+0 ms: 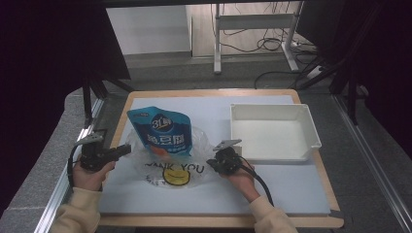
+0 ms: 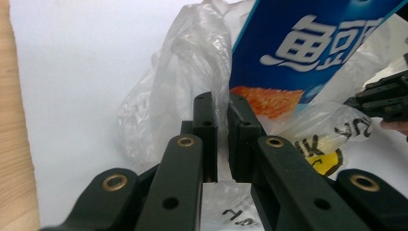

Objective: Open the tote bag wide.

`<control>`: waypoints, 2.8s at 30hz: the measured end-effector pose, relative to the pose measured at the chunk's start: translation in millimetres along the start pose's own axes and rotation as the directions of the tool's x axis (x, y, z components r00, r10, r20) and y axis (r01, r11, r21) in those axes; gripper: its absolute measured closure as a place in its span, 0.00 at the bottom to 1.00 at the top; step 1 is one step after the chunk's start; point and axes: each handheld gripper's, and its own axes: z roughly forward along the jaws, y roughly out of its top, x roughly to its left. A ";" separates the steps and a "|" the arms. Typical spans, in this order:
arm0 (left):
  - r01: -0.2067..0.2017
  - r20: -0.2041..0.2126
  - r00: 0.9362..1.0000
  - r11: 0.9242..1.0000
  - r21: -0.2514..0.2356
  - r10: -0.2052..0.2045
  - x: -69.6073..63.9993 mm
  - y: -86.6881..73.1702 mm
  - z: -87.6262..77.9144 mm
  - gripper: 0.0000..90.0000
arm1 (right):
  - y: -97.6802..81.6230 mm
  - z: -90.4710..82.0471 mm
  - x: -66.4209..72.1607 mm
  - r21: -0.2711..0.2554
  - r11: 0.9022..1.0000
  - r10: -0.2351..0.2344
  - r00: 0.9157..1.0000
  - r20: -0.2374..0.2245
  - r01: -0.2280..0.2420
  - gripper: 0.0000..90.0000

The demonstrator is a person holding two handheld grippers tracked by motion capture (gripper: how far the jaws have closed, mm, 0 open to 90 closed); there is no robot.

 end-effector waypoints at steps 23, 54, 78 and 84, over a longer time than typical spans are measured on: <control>0.002 -0.012 1.000 0.996 0.089 -0.001 6.6 -21.8 18.2 0.94 | -2.9 -3.8 -2.6 0.000 1.000 -0.003 1.000 0.011 0.003 0.96; 0.017 -0.046 0.999 0.978 0.207 -0.008 22.5 -43.2 47.2 0.95 | -6.6 -4.1 -5.5 0.024 1.000 -0.009 1.000 0.030 0.009 0.96; 0.026 -0.033 0.999 0.971 0.238 -0.018 25.8 -50.6 51.8 0.95 | 0.1 -22.5 -4.9 -0.032 0.999 -0.024 0.999 0.045 0.025 0.70; 0.021 -0.026 1.000 0.972 0.234 -0.015 24.8 -49.9 51.6 0.95 | 11.9 -49.7 -4.0 -0.116 0.993 -0.031 0.999 0.030 0.034 0.57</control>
